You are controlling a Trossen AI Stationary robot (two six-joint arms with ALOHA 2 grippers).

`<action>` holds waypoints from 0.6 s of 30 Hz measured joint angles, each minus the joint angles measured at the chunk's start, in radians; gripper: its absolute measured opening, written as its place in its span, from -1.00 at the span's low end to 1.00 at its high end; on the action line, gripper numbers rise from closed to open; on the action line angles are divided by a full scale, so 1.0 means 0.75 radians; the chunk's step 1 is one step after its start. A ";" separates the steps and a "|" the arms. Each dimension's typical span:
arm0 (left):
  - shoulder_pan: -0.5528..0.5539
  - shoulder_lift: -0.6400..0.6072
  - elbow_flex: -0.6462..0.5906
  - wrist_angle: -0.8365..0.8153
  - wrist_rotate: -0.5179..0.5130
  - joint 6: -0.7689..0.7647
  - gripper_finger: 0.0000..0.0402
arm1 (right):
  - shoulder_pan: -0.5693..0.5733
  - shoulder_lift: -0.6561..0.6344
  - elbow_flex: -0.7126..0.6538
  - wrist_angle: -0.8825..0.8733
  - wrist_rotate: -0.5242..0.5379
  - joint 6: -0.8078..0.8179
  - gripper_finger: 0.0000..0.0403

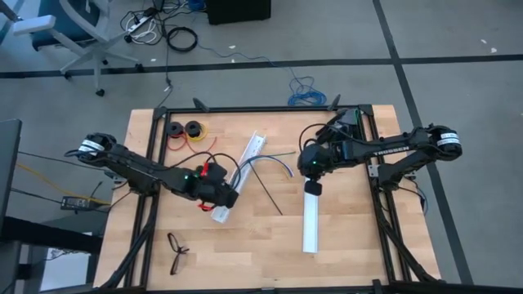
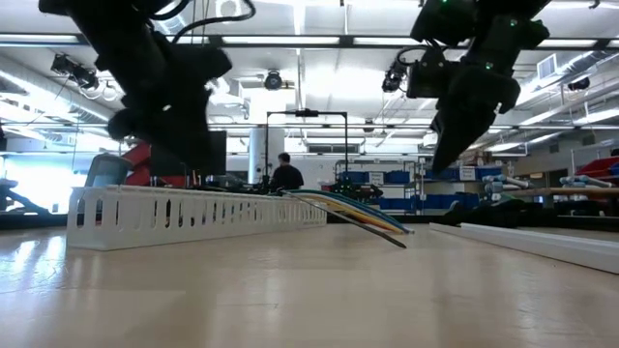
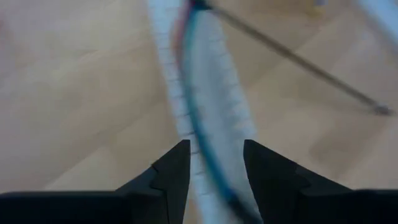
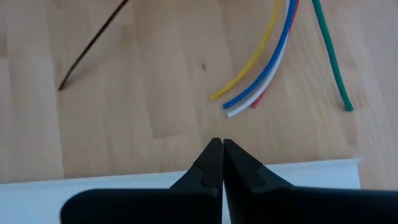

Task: Ziptie cables
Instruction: Put the zip-tied cables into the white cable duct

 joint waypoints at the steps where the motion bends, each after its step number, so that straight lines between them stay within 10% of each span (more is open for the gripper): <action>1: -0.007 0.000 0.012 -0.058 -0.006 -0.035 -0.22 | 0.000 0.000 0.000 0.008 0.000 0.000 -1.00; 18: -0.102 0.170 -0.012 -0.079 0.169 -0.159 -0.27 | -0.002 0.001 0.000 0.116 0.002 0.000 -1.00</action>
